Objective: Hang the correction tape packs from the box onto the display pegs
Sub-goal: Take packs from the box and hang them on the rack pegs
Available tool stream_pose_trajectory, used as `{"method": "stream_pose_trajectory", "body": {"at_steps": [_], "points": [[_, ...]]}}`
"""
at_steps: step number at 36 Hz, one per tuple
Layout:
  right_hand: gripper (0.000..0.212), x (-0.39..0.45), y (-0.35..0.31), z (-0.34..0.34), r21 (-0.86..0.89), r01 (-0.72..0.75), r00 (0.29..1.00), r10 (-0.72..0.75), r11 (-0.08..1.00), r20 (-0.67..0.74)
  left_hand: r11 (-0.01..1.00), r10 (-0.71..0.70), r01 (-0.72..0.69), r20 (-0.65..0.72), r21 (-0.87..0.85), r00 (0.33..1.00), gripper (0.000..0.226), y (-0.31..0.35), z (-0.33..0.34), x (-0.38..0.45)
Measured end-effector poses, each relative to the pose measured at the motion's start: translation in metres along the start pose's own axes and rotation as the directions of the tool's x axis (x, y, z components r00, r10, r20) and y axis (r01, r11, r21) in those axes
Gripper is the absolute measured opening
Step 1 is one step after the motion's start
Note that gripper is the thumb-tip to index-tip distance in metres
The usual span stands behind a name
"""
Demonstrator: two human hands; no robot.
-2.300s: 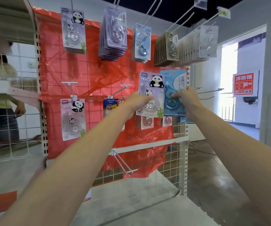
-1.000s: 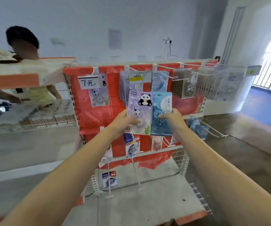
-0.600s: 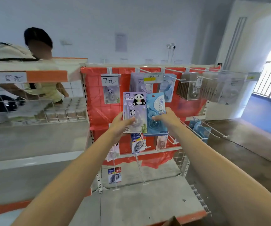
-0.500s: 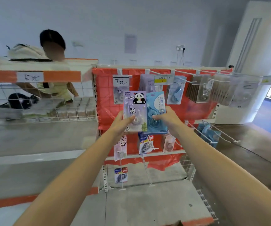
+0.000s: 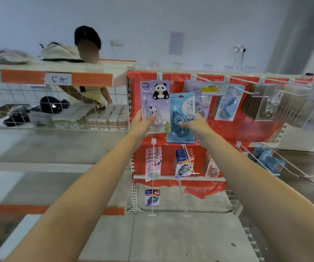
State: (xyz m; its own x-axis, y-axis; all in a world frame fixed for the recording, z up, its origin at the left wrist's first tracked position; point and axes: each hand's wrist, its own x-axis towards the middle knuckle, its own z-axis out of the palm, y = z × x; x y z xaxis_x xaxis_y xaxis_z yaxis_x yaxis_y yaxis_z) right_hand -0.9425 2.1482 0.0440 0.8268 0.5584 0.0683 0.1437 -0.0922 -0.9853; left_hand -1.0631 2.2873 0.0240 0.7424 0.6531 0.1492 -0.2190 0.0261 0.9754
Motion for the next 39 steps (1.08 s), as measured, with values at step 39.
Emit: {"method": "stream_pose_trajectory", "body": {"at_steps": [39], "points": [[0.031,0.017,0.011,0.012,0.065,0.021,0.992,-0.013,0.998,-0.125,0.982,0.035,-0.061,0.146,0.179,0.989,0.067,-0.014,-0.015,0.054]]}}
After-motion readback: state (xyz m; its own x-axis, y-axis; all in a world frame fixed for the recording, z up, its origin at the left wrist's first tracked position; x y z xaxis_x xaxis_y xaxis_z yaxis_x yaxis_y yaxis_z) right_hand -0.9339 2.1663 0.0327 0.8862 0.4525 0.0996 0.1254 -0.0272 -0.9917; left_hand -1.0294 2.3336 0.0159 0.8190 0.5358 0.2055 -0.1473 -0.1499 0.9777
